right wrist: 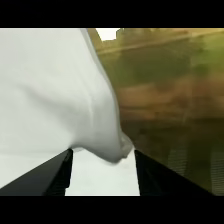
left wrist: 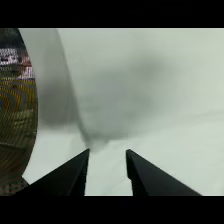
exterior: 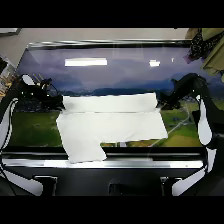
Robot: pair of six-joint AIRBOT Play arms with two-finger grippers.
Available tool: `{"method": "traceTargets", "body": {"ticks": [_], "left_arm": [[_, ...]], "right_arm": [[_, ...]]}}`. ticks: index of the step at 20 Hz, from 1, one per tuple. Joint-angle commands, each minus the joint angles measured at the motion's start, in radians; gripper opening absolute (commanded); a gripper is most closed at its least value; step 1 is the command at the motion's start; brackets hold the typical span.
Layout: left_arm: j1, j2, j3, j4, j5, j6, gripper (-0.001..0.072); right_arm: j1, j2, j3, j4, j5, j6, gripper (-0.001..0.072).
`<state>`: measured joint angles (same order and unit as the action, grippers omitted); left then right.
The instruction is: Fold the clothes and pants, and hang the long-sleeved shirts on hangers.
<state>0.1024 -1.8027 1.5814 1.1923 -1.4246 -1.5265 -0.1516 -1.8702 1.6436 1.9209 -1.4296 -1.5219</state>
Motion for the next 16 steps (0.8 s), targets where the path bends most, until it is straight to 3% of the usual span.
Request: {"method": "traceTargets", "body": {"ticks": [1, 3, 7, 11, 16], "left_arm": [[0.018, 0.023, 0.04, -0.002, -0.009, -0.011, 0.0386], [0.059, 0.071, 0.083, 0.006, -0.055, -0.003, 0.0387], [0.17, 0.24, -0.014, 0.018, -0.104, -0.008, 0.0387], [0.263, 0.502, -0.476, -0.097, -0.024, -0.008, 0.0387], [0.251, 0.762, -1.021, -0.315, 0.14, -0.018, 0.0387]], "right_arm": [[-0.004, 0.031, 0.0, -0.013, -0.037, -0.032, 0.0483], [-0.021, 0.104, 0.0, -0.073, -0.052, -0.085, 0.0493], [-0.152, 0.246, -0.013, 0.0, -0.039, -0.116, 0.0491], [-0.243, 0.373, -0.185, 0.07, -0.042, -0.117, 0.0491], [-0.242, 0.487, -0.398, 0.098, -0.013, -0.121, 0.049]]}}
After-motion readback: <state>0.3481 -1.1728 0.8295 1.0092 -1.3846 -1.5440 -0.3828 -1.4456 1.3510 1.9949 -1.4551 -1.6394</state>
